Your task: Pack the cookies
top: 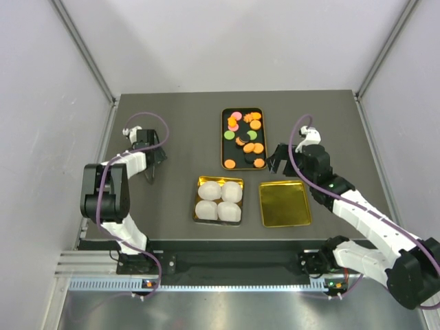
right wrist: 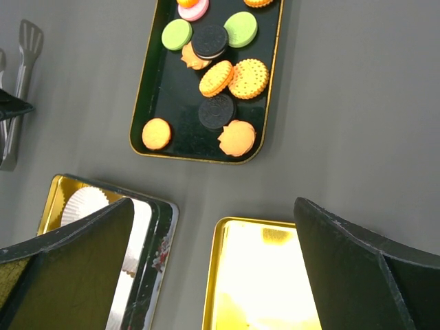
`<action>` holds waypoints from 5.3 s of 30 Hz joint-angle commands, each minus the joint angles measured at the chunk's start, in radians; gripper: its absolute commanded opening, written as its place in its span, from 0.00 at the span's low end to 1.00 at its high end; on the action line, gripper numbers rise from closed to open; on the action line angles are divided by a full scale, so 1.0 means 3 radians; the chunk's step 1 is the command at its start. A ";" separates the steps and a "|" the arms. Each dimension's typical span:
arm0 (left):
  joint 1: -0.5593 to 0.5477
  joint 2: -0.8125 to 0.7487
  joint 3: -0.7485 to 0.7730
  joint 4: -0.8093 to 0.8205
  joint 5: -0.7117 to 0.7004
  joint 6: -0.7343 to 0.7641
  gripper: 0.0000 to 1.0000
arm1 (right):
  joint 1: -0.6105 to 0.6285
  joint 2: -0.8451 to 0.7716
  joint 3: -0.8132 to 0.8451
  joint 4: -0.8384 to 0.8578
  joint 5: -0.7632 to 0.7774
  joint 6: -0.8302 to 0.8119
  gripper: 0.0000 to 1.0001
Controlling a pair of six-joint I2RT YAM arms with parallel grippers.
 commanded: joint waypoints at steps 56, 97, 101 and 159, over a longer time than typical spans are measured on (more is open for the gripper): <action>-0.1006 -0.0799 0.1109 -0.1444 -0.0037 0.0366 0.49 | -0.0010 0.0058 0.0023 0.0110 -0.0186 -0.0111 1.00; -0.2515 0.0837 0.2823 -0.1869 -0.0083 0.0607 0.48 | -0.0010 0.0043 0.0023 0.0095 -0.0165 -0.0147 1.00; -0.2525 0.0914 0.2843 -0.1874 -0.0058 0.0627 0.49 | -0.0010 0.0043 0.0023 0.0085 -0.0176 -0.0147 1.00; -0.2592 0.0332 0.2639 -0.1935 -0.0222 0.0663 0.39 | -0.0010 0.0053 0.0038 0.0059 -0.0171 -0.0173 1.00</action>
